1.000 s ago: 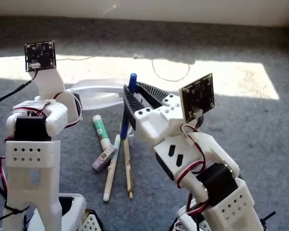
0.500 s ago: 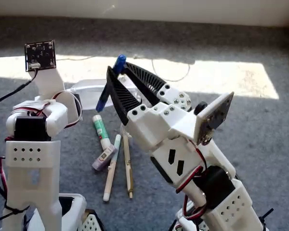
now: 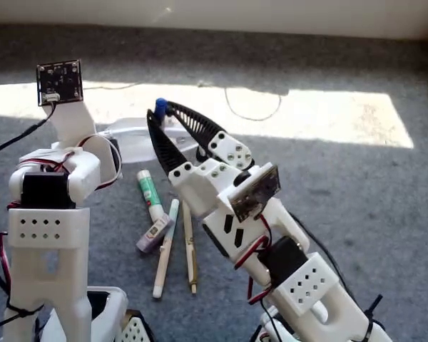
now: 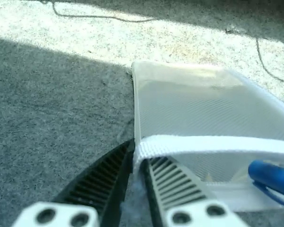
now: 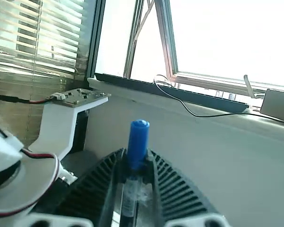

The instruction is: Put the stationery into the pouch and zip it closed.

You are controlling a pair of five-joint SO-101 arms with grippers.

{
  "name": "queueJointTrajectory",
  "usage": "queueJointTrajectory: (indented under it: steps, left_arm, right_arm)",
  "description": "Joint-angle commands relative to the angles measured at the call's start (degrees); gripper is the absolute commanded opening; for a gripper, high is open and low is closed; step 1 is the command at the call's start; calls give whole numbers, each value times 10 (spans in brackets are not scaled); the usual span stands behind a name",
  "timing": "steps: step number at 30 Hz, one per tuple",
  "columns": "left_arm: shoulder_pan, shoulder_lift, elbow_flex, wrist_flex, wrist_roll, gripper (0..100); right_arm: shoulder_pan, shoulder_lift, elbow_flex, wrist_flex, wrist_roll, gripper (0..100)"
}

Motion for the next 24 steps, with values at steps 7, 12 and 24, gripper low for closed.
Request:
queueJointTrajectory:
  steps: [7, 12, 24]
  left_arm:
    - [9, 1, -37, -9, -6, 6]
    - [9, 1, -38, -9, -6, 6]
    - [6, 1, -38, -11, -6, 6]
  right_arm:
    - [-7, 0, 58, -60, 11, 5]
    - [-7, 0, 68, -54, 11, 10]
    - [-32, -5, 29, 127, 7, 138]
